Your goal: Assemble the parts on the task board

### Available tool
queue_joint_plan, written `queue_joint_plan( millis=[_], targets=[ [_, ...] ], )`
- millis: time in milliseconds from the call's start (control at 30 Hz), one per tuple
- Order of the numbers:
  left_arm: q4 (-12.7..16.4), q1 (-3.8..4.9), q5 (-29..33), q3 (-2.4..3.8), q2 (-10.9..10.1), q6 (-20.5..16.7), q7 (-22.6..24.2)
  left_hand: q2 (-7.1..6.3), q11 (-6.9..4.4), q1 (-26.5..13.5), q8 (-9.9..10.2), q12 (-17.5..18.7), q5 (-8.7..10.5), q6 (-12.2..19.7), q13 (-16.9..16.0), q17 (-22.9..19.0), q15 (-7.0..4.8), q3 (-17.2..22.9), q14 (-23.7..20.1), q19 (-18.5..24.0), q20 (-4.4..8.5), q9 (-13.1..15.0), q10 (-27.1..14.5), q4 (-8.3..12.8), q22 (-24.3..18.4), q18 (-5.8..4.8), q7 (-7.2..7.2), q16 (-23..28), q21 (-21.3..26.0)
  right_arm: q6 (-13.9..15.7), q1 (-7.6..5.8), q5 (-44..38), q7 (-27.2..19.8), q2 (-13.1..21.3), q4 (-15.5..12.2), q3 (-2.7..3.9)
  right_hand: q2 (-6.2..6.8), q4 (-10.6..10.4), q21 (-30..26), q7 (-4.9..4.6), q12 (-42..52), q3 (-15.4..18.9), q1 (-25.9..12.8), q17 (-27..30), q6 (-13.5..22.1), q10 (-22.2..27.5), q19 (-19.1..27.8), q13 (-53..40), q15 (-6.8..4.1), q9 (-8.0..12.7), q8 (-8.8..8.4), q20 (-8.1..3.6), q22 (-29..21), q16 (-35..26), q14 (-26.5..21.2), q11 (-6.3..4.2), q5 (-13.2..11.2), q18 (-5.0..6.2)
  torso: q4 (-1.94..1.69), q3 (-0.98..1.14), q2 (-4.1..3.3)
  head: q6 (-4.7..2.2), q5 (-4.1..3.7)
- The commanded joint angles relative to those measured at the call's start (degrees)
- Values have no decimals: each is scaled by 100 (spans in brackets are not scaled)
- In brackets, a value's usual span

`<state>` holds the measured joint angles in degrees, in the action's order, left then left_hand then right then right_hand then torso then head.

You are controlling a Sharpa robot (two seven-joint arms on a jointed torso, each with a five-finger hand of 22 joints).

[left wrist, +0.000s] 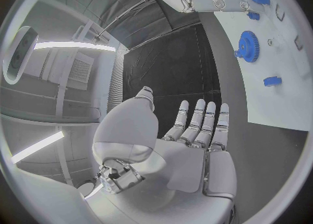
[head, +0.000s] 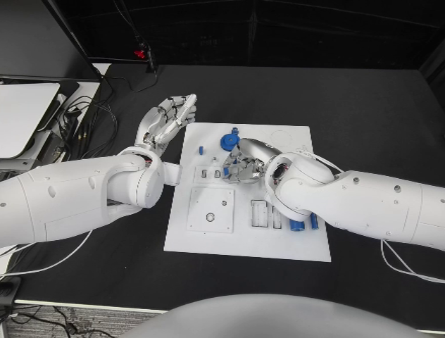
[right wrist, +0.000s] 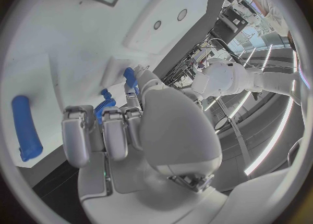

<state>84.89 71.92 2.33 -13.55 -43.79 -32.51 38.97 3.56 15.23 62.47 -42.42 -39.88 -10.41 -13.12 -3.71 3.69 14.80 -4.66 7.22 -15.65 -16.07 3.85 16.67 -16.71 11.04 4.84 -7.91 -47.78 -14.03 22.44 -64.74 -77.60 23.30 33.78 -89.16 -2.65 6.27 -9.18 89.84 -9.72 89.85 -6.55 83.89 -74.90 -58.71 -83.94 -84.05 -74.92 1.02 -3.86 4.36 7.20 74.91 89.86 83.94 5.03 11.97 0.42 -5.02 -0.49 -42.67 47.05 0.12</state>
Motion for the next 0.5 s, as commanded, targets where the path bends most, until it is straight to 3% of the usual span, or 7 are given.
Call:
queue_joint_plan(
  millis=[33, 267, 500],
  targets=[
    [4, 10, -38, 5, 6, 31, 1251, 64, 3, 13, -9, -38, -36, -51, 0, 2, 27, -46, 10, 8, -35, -5, 49, 2, 10, 52, -917, -24, -38, 93, -8, -60, -78, 2, -18, 3, 107, -33, 16, 5, 15, 80, -41, -1510, 64, -606, -595, -1508, 54, -3, -41, 50, 1509, 14, 606, 49, -77, -42, 0, -2, 0, -1, -1],
    [-4, 10, -38, 5, 7, 29, 1248, 64, 3, 13, -9, -38, -36, -51, 0, 2, 27, -46, 10, 8, -35, -5, 49, 2, 10, 52, -917, -24, -38, 52, -7, -98, -167, -4, -7, 2, 379, -313, 16, -21, 15, 351, -134, -1510, 223, -606, -595, -1508, 91, -7, -49, 95, 1509, 14, 606, 76, -274, -42, 4, 0, 4, 28, -3],
    [-10, 9, -38, 5, 12, 34, 1248, 64, 3, 13, -9, -38, -36, -51, 0, 2, 27, -46, 10, 8, -35, -5, 49, 2, 10, 52, -917, -24, -38, 89, -6, -118, -217, 11, 1, 2, 414, -519, 16, -30, 15, 509, -24, -1510, 269, -606, -595, -1508, 106, -18, -30, 112, 1509, 14, 606, 81, -366, -42, -2, -2, 1, 35, -17]
  ],
)
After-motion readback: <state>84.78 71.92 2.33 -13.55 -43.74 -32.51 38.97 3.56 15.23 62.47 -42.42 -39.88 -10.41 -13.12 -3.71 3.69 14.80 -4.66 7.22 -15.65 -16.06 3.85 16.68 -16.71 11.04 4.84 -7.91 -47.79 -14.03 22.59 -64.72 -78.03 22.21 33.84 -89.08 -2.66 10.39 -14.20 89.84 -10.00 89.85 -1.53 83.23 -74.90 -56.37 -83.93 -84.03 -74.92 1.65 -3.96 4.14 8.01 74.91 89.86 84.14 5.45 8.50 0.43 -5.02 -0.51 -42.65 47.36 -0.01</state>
